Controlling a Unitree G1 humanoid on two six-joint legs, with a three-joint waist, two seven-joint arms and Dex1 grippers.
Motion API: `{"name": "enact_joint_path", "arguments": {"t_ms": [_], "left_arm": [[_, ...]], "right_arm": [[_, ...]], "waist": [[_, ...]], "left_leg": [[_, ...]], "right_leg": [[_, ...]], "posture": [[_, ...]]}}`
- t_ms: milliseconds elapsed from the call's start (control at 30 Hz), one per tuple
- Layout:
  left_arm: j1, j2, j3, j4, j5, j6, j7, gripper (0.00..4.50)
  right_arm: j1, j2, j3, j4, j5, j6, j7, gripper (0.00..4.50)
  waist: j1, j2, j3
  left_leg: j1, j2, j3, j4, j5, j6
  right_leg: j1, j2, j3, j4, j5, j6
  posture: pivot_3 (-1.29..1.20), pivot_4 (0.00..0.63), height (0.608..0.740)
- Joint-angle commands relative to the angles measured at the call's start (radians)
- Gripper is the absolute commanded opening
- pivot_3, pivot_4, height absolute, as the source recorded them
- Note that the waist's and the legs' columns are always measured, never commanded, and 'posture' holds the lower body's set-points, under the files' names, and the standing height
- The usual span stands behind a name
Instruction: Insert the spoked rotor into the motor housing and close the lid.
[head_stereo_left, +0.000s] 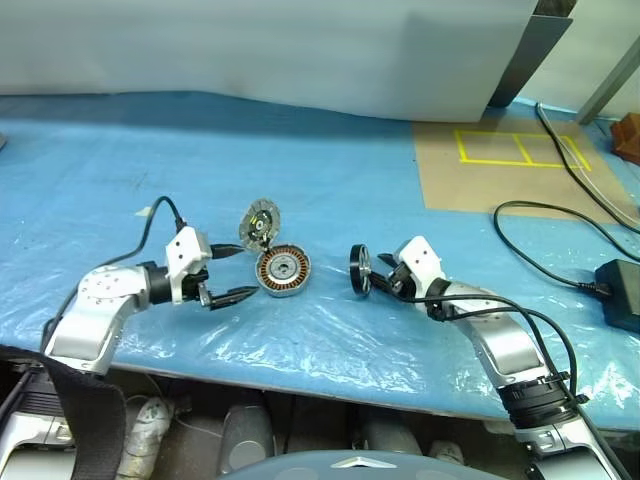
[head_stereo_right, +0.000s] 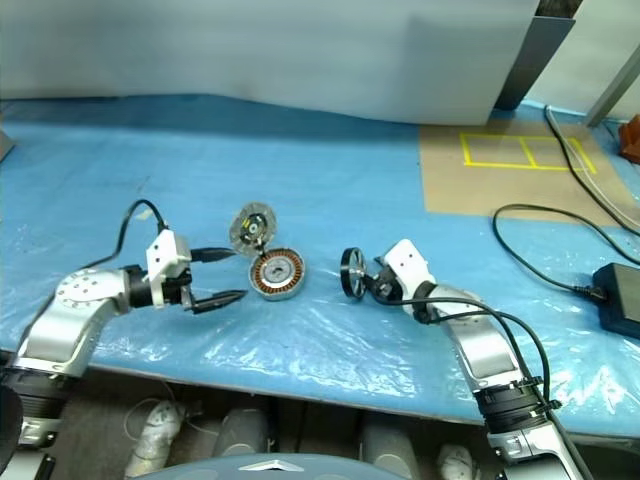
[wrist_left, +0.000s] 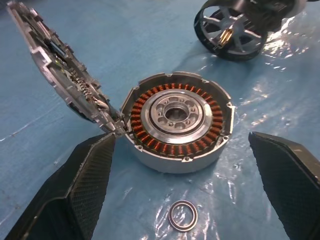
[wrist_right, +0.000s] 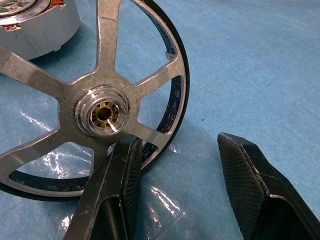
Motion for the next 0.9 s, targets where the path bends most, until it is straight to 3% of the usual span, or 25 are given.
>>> {"name": "enact_joint_path", "arguments": {"t_ms": [33, 400, 900], "left_arm": [[0.012, -0.019, -0.025, 0.024, 0.056, -0.055, 0.038, 4.47], [0.014, -0.033, -0.036, 0.155, 0.068, -0.114, 0.004, 4.47], [-0.058, -0.088, -0.047, 0.286, 0.110, -0.165, 0.032, 4.47]], "right_arm": [[0.007, -0.010, -0.011, -0.039, 0.014, 0.009, 0.021, 2.45], [-0.085, -0.068, -0.113, -0.353, 0.230, 0.285, 0.098, 2.45], [-0.015, -0.120, -0.109, -0.319, 0.206, 0.271, 0.072, 2.45]], "waist": [[-0.002, 0.000, 0.000], [0.001, 0.000, 0.000], [0.018, 0.000, 0.000]], "left_leg": [[-0.001, 0.000, 0.000, 0.000, 0.000, 0.000], [-0.006, -0.001, -0.001, 0.001, 0.000, 0.000], [-0.006, -0.001, -0.001, 0.002, 0.000, 0.000]], "right_leg": [[0.000, 0.000, 0.000, 0.000, 0.000, 0.000], [-0.005, 0.001, -0.001, 0.000, 0.002, 0.003], [-0.005, 0.000, -0.001, 0.002, 0.002, 0.003]], "posture": [[0.00, 0.150, 0.740], [0.00, 0.150, 0.740], [0.00, 0.150, 0.740]]}}
